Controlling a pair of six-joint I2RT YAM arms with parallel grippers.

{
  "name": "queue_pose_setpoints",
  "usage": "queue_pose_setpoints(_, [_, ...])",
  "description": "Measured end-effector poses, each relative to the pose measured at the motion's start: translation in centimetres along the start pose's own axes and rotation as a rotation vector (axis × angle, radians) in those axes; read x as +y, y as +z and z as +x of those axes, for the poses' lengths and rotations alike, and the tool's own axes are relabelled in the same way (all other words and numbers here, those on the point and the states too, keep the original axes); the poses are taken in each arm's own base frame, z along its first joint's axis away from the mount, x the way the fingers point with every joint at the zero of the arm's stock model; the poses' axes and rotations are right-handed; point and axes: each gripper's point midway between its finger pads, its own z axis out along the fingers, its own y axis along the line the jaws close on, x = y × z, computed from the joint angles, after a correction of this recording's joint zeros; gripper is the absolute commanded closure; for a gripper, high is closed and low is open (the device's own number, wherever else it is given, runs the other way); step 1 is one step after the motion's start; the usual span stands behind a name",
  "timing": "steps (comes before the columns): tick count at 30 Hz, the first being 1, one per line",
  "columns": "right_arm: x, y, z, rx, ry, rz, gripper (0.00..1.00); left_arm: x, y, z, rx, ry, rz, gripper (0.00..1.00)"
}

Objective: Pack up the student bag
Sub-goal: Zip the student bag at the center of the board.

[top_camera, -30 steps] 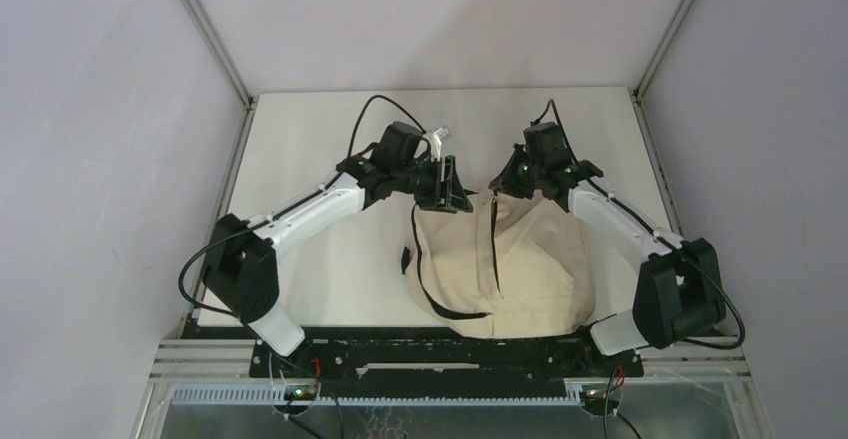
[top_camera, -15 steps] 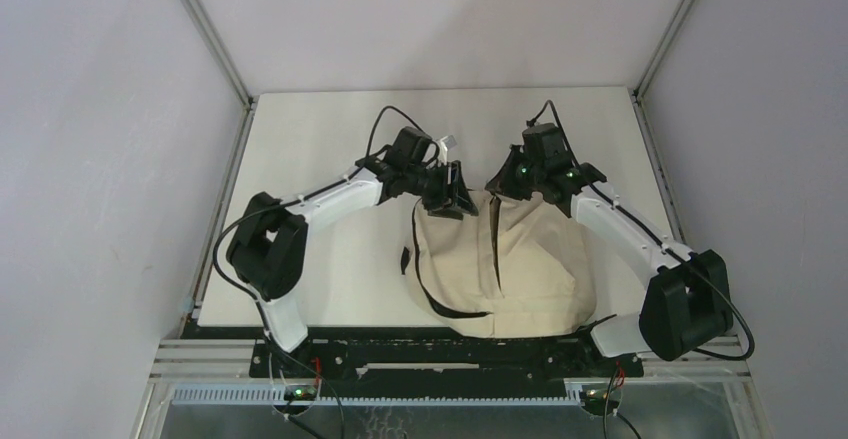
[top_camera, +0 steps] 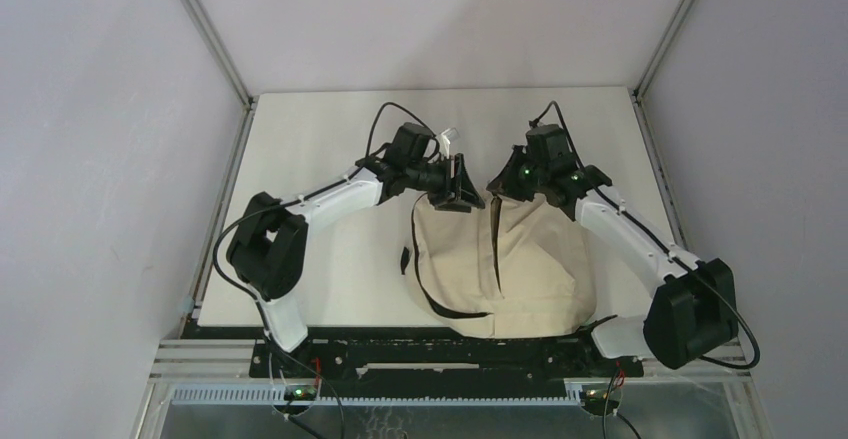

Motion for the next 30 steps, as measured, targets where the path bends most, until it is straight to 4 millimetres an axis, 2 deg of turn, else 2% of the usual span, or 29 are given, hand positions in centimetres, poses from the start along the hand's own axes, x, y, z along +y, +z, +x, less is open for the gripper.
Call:
queue_pose_setpoints(7, [0.3,-1.0,0.6,0.011,-0.005,-0.037,1.00,-0.4,0.0,-0.2,-0.007,-0.001,0.019,0.48])
queue_pose_setpoints(14, [-0.5,-0.9,1.1,0.037,0.021,-0.061,1.00,-1.0,0.0,-0.9,-0.028,-0.012,0.044,0.47])
queue_pose_setpoints(24, [-0.8,-0.7,1.4,0.046,0.030,-0.077,1.00,1.1,1.6,-0.8,-0.006,-0.049,0.001,0.50])
queue_pose_setpoints(30, [-0.8,-0.7,1.3,0.045,0.034,-0.083,1.00,0.5,2.2,-0.5,0.010,-0.059,0.035,0.60])
